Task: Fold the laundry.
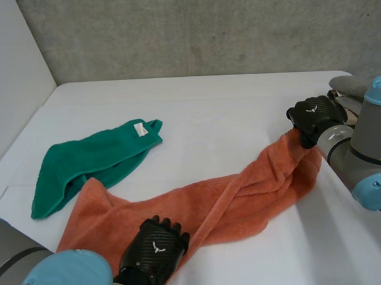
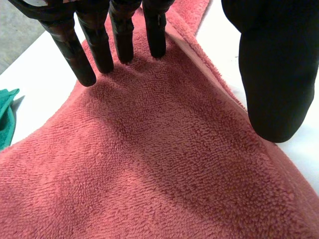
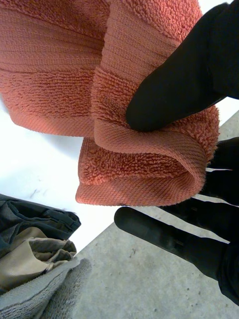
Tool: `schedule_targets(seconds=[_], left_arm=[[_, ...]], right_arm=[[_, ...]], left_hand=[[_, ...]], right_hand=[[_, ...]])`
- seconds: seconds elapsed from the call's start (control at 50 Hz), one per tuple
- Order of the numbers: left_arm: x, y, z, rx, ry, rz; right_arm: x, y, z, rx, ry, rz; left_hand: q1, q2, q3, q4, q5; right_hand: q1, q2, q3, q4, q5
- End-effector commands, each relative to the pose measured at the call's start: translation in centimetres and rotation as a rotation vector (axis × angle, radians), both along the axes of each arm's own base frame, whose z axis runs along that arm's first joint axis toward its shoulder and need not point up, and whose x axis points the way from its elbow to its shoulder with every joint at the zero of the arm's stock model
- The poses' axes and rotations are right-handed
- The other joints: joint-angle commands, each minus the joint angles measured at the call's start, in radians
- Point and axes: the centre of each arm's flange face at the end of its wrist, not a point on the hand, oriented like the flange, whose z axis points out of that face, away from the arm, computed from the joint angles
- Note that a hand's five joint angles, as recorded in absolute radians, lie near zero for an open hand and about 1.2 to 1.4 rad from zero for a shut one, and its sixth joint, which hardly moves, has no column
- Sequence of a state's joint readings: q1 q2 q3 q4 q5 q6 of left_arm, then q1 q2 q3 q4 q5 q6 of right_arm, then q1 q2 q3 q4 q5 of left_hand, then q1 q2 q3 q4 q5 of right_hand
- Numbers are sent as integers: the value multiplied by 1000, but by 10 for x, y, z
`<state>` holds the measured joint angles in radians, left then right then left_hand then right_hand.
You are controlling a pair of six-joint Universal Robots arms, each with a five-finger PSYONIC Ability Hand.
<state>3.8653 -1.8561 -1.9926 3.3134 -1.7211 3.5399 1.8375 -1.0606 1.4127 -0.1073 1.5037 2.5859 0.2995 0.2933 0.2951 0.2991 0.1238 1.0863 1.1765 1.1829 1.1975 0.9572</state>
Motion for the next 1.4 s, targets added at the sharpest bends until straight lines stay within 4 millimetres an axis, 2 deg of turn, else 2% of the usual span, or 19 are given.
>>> schedule_targets(seconds=[0.02,0.04,0.14,0.24,0.32,0.44,0.54,0.58,0.66,0.72,0.8,0.88,0.94,0.96,0.98,1.12,1.2,1.3,1.4], left_arm=[[-5,-7,-6,-7,-8,6],[-6,-8,-7,-10,-7,6],[-8,-27,-3,-76,21,74],[-8,-49,13,-157,64,160],[-2,-65,40,-210,117,214],[17,-99,82,-282,188,258],[26,-114,70,-188,122,230],[27,-121,62,-157,102,223],[31,-155,50,-163,89,277],[30,-197,57,-242,148,311],[23,-226,78,-328,228,303],[24,-213,82,-232,244,327],[28,-192,84,-147,250,342],[30,-174,85,-100,255,336],[30,-164,84,-73,255,330],[33,-69,58,39,206,133],[37,-41,37,2,143,34],[43,-40,17,-71,63,14],[52,-64,-2,-101,-15,73]], right_arm=[[1,1,-2,5,2,5],[1,1,-2,5,2,5],[3,5,-2,2,1,13],[3,9,10,-19,-6,19],[4,19,28,-27,8,46],[-1,53,50,58,219,181],[-6,75,41,185,388,283],[-5,77,36,207,398,295],[8,71,25,181,353,302],[29,58,25,62,240,274],[45,54,25,-17,140,225],[46,55,15,-8,152,183],[41,53,11,-1,157,157],[38,50,9,0,154,150],[37,48,8,-3,150,148],[27,40,4,7,117,129],[24,41,1,23,102,121],[22,45,-4,46,98,129],[18,48,-9,55,100,129]], left_hand=[[181,187,185,181,182],[242,248,247,243,243],[1095,1101,1099,1095,1096],[1097,1103,1101,1097,1098],[1097,1103,1101,1097,1098],[1097,1103,1101,1097,1098],[1097,1103,1101,1097,1098],[1097,1103,1101,1097,1098],[1097,1103,1101,1097,1098],[1097,1103,1101,1097,1098],[1097,1103,1101,1097,1098],[1033,1039,1038,1034,1034],[401,407,405,401,402],[76,82,80,76,77],[9,15,13,9,10],[-30,-24,-26,-30,-29],[-39,-33,-35,-39,-38],[22,28,27,23,23],[125,131,130,126,126]], right_hand=[[310,220,213,199,265],[310,220,213,199,265],[310,220,213,199,265],[310,220,213,199,265],[310,220,213,199,265],[310,220,213,199,265],[310,220,213,199,265],[310,220,213,199,265],[310,220,213,199,265],[310,220,213,199,265],[310,220,213,199,265],[310,220,213,199,265],[310,220,213,199,265],[310,220,213,199,265],[310,220,213,199,265],[310,220,213,199,265],[310,220,213,199,265],[310,220,213,199,265],[310,220,213,199,265]])
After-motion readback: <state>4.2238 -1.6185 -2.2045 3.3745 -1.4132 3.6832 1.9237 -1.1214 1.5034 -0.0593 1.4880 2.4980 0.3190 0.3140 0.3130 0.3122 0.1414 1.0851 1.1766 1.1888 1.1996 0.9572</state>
